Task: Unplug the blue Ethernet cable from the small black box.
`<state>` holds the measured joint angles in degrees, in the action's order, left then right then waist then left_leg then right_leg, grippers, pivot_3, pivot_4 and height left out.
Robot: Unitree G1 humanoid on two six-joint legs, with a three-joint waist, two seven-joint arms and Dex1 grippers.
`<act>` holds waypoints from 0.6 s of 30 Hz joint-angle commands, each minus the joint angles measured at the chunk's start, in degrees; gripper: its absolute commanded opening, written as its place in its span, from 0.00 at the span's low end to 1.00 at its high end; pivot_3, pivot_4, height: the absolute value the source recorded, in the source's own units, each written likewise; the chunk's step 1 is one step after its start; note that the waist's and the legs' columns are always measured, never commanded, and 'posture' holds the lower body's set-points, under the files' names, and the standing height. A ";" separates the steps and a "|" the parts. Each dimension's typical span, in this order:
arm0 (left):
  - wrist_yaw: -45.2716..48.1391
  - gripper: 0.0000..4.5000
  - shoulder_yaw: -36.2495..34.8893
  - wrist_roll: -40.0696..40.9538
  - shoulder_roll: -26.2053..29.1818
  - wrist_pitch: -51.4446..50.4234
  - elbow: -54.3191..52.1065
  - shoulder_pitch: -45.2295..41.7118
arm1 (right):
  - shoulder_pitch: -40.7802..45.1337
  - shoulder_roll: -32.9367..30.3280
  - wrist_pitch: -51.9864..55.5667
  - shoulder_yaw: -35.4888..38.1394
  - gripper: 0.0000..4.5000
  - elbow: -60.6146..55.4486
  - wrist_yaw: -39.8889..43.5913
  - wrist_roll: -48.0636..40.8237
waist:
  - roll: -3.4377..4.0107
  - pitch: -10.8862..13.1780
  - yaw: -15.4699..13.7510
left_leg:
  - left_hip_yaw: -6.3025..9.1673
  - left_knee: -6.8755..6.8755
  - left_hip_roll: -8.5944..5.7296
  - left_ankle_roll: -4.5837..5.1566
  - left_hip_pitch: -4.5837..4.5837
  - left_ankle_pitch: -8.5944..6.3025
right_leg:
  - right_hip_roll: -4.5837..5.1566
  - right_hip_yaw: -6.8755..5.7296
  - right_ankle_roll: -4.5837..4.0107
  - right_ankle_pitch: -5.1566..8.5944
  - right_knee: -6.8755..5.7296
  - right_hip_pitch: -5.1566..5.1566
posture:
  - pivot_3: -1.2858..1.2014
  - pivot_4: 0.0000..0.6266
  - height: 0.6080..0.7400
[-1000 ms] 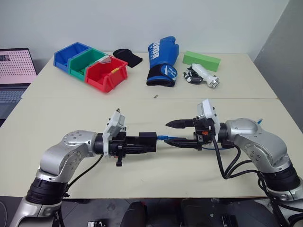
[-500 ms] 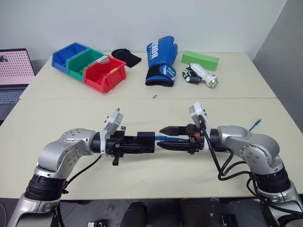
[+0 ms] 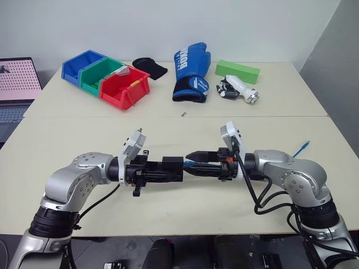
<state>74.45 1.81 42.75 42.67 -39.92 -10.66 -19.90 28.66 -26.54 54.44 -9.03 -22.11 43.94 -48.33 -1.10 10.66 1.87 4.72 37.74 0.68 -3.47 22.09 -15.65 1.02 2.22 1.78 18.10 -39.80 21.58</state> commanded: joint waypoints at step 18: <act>-0.10 0.18 -4.21 2.37 0.61 -0.44 -0.59 0.64 | 0.30 -3.73 0.31 1.41 0.02 1.09 4.61 0.15 | 0.00 0.00 -0.01 | -0.02 -0.01 0.00 0.00 0.05 0.00 | 0.00 0.01 0.00 0.00 0.00 0.07 | 0.52 0.24 1.00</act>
<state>74.40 1.78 43.51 42.36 -40.76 -10.79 -19.65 28.92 -28.19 54.32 -9.05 -21.97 47.25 -48.46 -1.10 10.66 1.86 4.70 37.72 0.68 -3.47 22.14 -15.65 1.02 2.23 1.78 18.10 -39.80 21.65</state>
